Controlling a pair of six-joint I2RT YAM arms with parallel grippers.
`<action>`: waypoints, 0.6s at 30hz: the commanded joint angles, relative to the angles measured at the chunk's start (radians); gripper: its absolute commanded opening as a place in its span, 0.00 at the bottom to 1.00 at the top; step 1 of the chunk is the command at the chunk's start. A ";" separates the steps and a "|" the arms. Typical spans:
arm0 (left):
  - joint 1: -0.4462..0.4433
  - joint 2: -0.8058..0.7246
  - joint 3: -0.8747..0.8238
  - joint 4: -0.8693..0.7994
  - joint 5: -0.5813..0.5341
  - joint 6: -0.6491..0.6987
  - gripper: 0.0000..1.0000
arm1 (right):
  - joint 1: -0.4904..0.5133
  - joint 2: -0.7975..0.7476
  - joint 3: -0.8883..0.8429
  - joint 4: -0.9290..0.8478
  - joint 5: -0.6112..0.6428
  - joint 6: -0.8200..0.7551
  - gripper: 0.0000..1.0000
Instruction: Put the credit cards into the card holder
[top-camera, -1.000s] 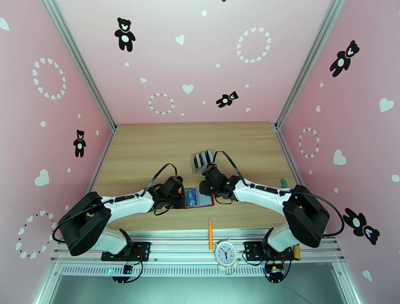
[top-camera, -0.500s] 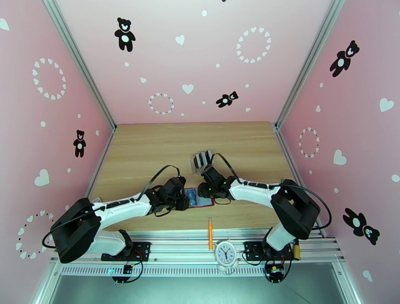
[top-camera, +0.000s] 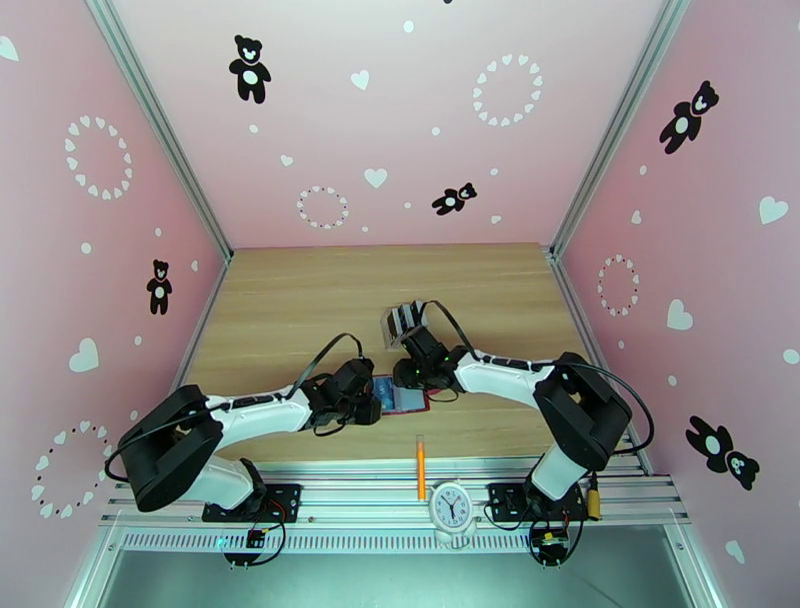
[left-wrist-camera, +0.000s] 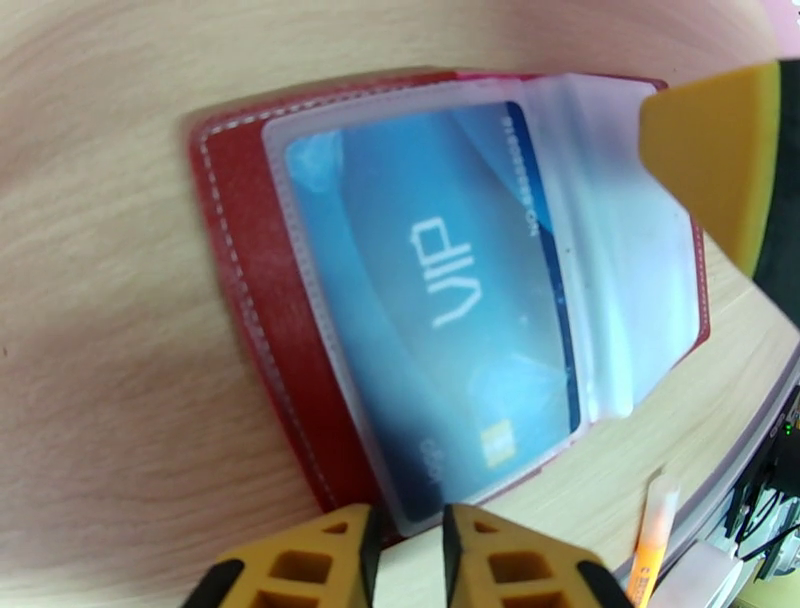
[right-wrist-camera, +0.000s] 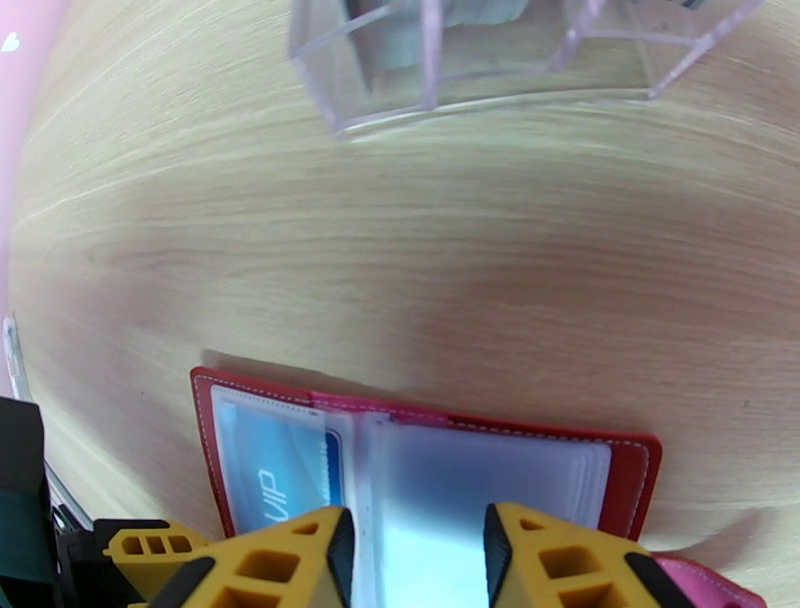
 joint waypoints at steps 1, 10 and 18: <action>0.003 0.036 0.001 -0.051 -0.075 0.024 0.27 | -0.003 0.029 0.025 -0.020 0.015 -0.020 0.41; 0.030 0.028 0.008 -0.074 -0.096 0.047 0.28 | -0.004 0.030 0.025 -0.039 0.056 -0.026 0.41; 0.038 0.038 0.004 -0.024 -0.047 0.058 0.35 | -0.001 0.056 0.018 -0.010 0.028 -0.011 0.41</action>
